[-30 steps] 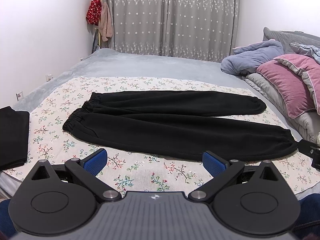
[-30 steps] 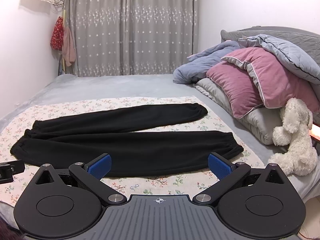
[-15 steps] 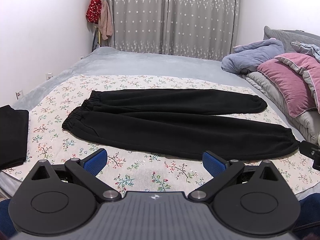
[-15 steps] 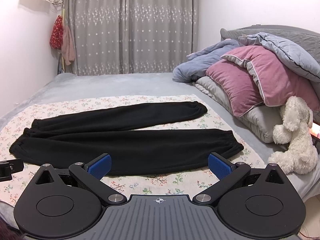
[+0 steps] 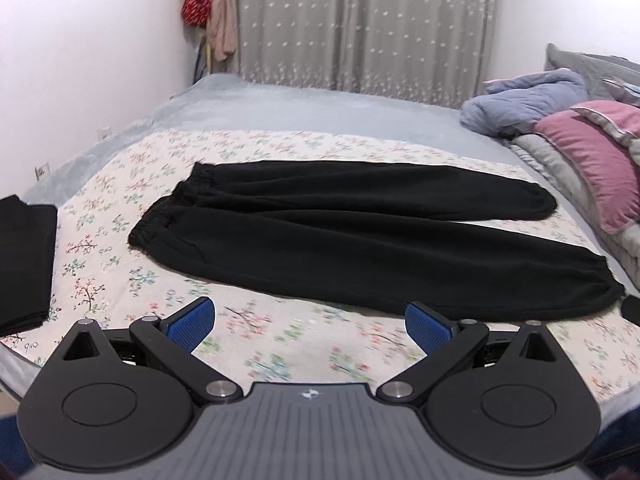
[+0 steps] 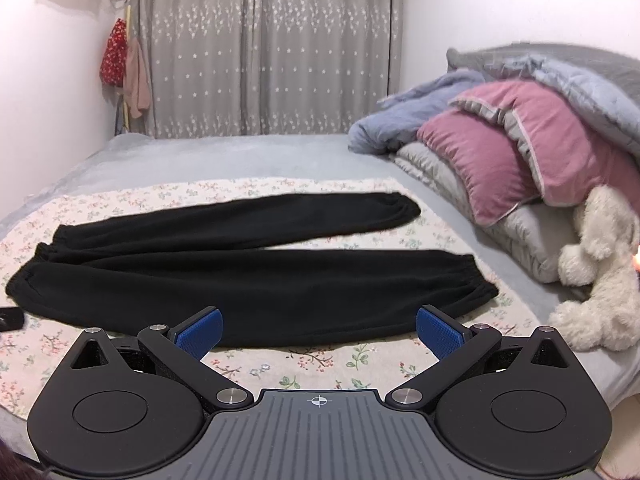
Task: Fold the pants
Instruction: 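Grasp the waistband with the left tool while the right tool grasps the waistband beside it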
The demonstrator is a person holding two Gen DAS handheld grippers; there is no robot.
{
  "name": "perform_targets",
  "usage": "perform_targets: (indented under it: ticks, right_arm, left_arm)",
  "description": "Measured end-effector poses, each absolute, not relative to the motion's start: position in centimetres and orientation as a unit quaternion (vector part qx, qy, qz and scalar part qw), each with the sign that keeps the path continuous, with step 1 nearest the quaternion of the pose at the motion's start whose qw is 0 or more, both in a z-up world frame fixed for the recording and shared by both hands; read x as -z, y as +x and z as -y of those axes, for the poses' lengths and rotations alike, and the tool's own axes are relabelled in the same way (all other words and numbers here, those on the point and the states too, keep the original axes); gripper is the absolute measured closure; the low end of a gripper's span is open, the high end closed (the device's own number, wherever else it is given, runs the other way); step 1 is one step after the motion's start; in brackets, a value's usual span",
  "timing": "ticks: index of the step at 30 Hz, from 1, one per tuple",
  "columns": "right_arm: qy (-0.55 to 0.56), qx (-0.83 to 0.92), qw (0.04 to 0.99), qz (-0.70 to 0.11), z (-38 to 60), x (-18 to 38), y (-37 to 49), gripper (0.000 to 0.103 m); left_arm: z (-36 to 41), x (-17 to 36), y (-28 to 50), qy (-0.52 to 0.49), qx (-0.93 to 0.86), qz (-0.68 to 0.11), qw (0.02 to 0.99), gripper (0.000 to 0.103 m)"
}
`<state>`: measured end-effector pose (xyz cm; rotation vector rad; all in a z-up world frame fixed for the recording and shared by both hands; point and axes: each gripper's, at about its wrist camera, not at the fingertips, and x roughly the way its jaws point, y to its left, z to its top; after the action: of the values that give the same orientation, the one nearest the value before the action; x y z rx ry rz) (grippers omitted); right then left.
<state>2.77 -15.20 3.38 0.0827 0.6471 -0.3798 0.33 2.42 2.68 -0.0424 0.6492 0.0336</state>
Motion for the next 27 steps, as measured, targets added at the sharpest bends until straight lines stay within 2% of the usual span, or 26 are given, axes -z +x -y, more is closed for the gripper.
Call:
perform_targets:
  ticks: [10,15,16,19,20,21,24,25,26,27]
  right_arm:
    - [0.148,0.291,0.874,-0.361,25.8,-0.1,8.7,0.000]
    - [0.229,0.309,0.843,-0.375,30.9,2.6,10.4,0.001]
    - [0.235,0.315,0.838,-0.378,31.9,3.1,10.6,0.002]
    - [0.231,0.350,0.823,-0.385,34.3,4.6,10.8,0.013]
    - [0.236,0.360,0.816,-0.386,34.9,5.1,10.5,0.020]
    - [0.252,0.369,0.807,-0.386,36.0,5.5,10.3,0.031]
    - [0.308,0.378,0.792,-0.368,39.0,6.2,9.9,0.042]
    - [0.315,0.380,0.790,-0.364,39.7,6.4,10.1,0.044]
    - [0.314,0.380,0.789,-0.366,40.2,6.6,10.5,0.051]
    - [0.311,0.382,0.787,-0.371,40.6,7.0,11.0,0.062]
  left_arm:
    - [-14.8,-2.4,9.8,-0.167,-0.159,-0.338,0.913,0.010]
    - [-19.8,0.8,14.4,-0.253,-0.186,-0.363,0.878,0.011]
    - [-20.5,1.6,15.1,-0.258,-0.188,-0.370,0.873,0.011]
    - [-21.7,4.8,17.2,-0.269,-0.193,-0.397,0.856,0.016]
    - [-22.2,5.8,17.8,-0.279,-0.196,-0.406,0.848,0.024]
    - [-22.7,6.6,18.3,-0.293,-0.199,-0.409,0.841,0.028]
    - [-22.5,6.6,19.0,-0.298,-0.192,-0.383,0.853,0.032]
    - [-22.3,6.5,19.3,-0.293,-0.184,-0.378,0.859,0.041]
    - [-22.1,6.6,19.8,-0.291,-0.180,-0.379,0.860,0.055]
    - [-22.0,6.8,20.1,-0.289,-0.184,-0.382,0.859,0.074]
